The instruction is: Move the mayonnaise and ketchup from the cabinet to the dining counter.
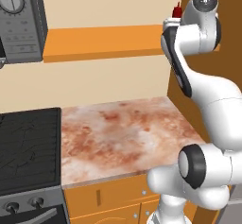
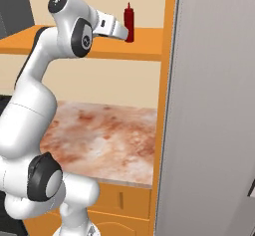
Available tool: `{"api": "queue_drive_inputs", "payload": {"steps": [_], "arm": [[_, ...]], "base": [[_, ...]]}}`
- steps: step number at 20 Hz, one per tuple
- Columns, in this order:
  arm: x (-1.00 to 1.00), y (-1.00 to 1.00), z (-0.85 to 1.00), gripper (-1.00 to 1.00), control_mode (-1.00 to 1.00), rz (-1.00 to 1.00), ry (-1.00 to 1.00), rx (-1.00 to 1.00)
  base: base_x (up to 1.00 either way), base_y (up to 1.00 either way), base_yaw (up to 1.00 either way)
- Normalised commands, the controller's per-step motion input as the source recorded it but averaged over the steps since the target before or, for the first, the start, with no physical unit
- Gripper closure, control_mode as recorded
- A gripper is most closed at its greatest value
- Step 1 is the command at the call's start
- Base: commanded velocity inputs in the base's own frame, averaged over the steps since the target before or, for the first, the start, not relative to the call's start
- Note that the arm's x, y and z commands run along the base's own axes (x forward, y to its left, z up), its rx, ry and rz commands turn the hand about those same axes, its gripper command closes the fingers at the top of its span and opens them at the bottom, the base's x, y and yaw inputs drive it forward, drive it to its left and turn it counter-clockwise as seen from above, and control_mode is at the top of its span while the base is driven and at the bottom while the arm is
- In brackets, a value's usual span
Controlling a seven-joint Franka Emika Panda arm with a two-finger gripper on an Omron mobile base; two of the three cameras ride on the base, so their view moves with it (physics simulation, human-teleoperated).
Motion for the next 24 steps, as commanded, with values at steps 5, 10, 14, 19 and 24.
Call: {"api": "queue_drive_inputs", "payload": {"steps": [5,10,14,19,24], "arm": [[0.26,-0.01,0.00,-1.00,-1.00,0.00,0.00,0.00],[0.20,0.00,0.00,-1.00,-1.00,0.00,0.01,0.00],[0.21,-0.06,0.00,-1.00,-1.00,0.00,0.01,0.00],[0.27,-0.12,0.00,-1.00,-1.00,0.00,0.00,0.00],[0.33,-0.10,0.00,-1.00,-1.00,0.00,0.01,0.00]], "base": [[0.00,0.00,0.00],[0.00,0.00,0.00],[0.00,0.00,0.00],[0.00,0.00,0.00],[0.00,0.00,0.00]]}}
